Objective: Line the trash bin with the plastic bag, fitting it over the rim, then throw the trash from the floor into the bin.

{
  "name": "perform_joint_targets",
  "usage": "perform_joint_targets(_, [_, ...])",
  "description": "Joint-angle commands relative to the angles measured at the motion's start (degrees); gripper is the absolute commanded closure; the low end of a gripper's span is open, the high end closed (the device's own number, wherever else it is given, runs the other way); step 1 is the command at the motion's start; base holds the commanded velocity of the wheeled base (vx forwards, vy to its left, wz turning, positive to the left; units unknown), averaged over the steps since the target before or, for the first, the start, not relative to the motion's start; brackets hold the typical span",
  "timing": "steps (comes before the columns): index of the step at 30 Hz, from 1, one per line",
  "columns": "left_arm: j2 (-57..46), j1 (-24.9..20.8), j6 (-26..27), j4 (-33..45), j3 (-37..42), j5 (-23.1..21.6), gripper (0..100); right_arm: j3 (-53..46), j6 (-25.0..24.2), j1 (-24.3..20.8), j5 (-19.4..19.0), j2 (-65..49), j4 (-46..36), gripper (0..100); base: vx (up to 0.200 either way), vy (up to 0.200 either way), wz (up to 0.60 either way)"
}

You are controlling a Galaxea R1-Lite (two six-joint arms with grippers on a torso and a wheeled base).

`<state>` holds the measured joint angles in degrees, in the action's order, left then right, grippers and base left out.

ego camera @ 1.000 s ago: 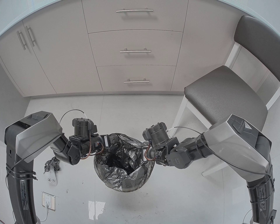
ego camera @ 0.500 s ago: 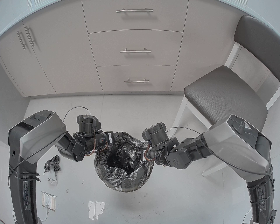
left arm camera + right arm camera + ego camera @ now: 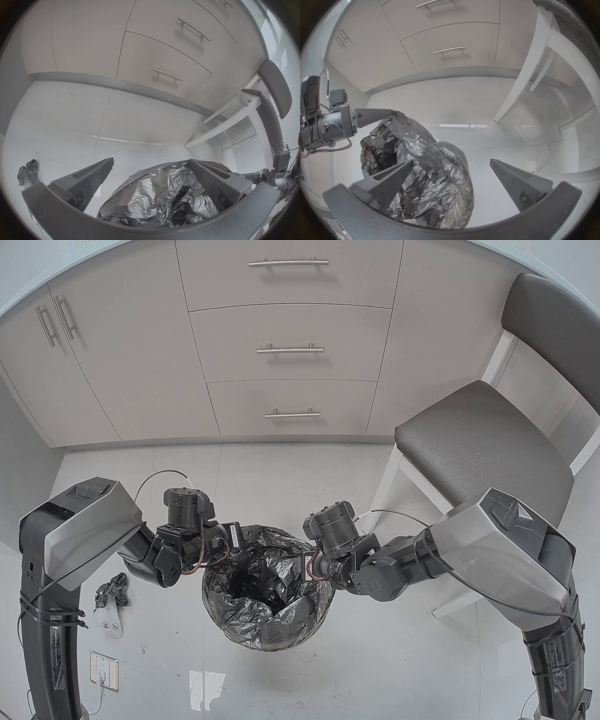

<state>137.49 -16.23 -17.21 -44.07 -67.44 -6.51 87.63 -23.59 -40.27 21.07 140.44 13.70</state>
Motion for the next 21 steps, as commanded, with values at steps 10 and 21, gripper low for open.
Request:
perform_joint_targets(10, [0.6, 0.1, -0.8, -0.1, -0.1, 0.0, 0, 5.0, -0.9, 1.9, 3.4, 3.4, 0.0, 0, 0.000, 0.000, 0.00])
perform_joint_targets(21, [0.8, 0.0, -0.9, -0.1, -0.1, 0.0, 0, 7.6, -0.8, 4.4, 5.0, 5.6, -0.4, 0, 0.000, 0.000, 0.00])
